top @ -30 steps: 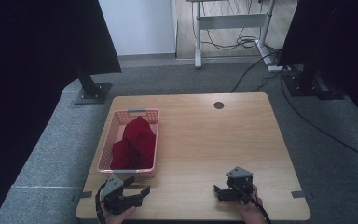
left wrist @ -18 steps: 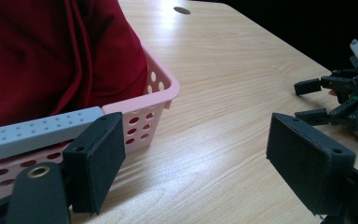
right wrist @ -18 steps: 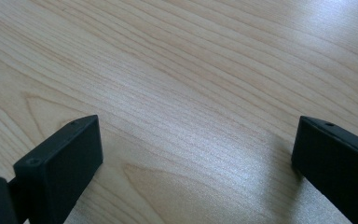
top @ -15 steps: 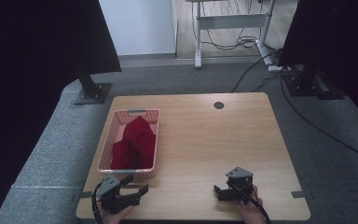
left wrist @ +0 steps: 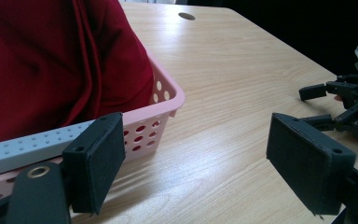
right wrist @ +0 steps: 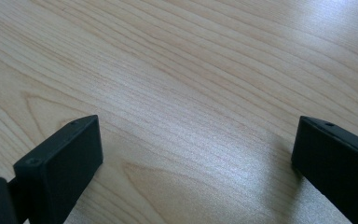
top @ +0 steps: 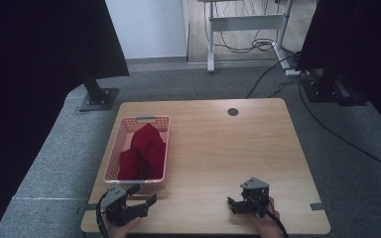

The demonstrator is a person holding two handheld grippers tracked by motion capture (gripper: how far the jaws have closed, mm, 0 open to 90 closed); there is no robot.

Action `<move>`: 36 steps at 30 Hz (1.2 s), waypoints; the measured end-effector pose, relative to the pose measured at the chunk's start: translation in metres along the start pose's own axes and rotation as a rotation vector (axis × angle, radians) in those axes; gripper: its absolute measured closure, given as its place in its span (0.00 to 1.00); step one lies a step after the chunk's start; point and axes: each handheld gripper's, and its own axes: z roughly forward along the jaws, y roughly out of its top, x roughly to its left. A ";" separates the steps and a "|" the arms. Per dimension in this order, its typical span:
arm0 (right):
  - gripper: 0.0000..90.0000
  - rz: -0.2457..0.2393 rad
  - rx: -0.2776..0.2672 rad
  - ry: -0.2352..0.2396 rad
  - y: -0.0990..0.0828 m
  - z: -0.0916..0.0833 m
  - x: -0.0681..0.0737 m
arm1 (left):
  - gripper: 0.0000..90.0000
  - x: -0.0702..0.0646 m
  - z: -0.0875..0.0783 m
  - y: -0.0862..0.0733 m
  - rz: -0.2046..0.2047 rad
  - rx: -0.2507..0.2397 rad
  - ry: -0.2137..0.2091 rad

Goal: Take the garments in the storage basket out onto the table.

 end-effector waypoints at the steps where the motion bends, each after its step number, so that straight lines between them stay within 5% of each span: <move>1: 0.02 0.000 0.000 0.000 0.000 0.000 0.000 | 0.21 0.000 -0.001 0.001 -0.002 -0.005 0.002; 36: 0.02 0.001 0.000 -0.001 0.000 0.000 0.000 | 0.22 0.005 0.004 0.016 -0.003 -0.012 0.010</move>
